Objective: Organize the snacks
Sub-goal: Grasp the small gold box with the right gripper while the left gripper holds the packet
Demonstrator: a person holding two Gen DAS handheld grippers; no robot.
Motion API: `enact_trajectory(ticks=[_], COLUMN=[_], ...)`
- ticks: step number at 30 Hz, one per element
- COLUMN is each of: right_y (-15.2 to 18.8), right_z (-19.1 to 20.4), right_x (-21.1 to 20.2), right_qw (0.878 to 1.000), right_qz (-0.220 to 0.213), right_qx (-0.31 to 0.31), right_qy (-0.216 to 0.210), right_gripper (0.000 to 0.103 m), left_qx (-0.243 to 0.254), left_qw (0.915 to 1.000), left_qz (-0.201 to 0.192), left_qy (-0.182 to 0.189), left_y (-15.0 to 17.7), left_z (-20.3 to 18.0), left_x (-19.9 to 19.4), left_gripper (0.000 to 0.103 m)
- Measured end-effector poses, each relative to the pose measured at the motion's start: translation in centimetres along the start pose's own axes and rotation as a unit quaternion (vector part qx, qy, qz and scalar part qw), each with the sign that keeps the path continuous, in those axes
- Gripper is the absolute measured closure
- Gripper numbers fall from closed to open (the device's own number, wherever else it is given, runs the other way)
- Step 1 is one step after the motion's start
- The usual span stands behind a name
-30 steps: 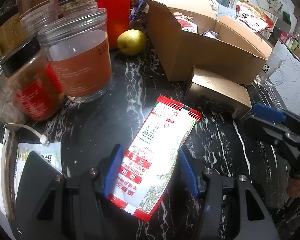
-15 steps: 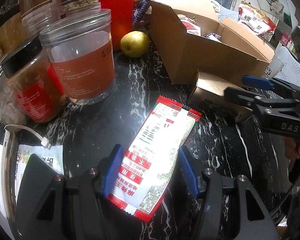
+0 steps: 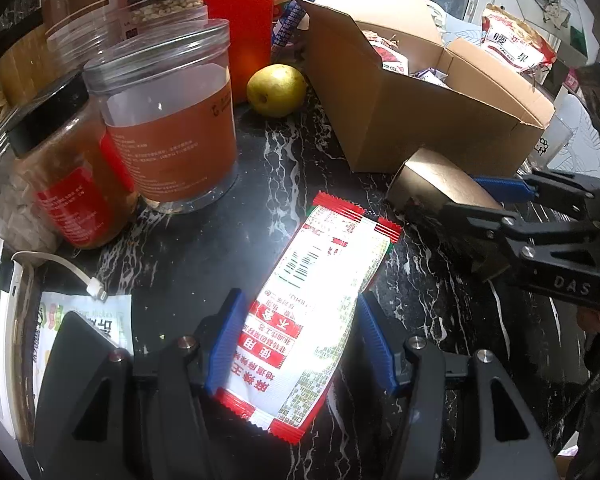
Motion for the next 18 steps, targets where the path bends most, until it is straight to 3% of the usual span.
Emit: enact_trajectory(ticks=[7,18], right_y=[2.2,7.1], right_z=[-0.6,-1.2], right_x=[-2.4,-8.0], right_qw=[0.999,0.994], right_qz=[0.01,0.016], right_qx=[0.03,0.091], right_qy=[0.018,0.063], right_gripper=[0.059,0.059], left_qx=[0.006,0.038], left_qw=[1.0,0.9986], left_qz=[0.001,0.011], left_qy=[0.001,0.035], left_y=[0.3,1.5], left_z=[-0.8,-5.1], left_x=[-0.3,-0.9], left_gripper=[0.046,0.046])
Point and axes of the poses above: each gripper's, at about its wrist camera, not at the fingertips, and x roughly the way its jaws point, z to its left, y to its underside, the point moved 10 cm from there along x, roughly the way its jaws point, and after that the axes turned 11 degrees about -z, right-handed, at the moved point
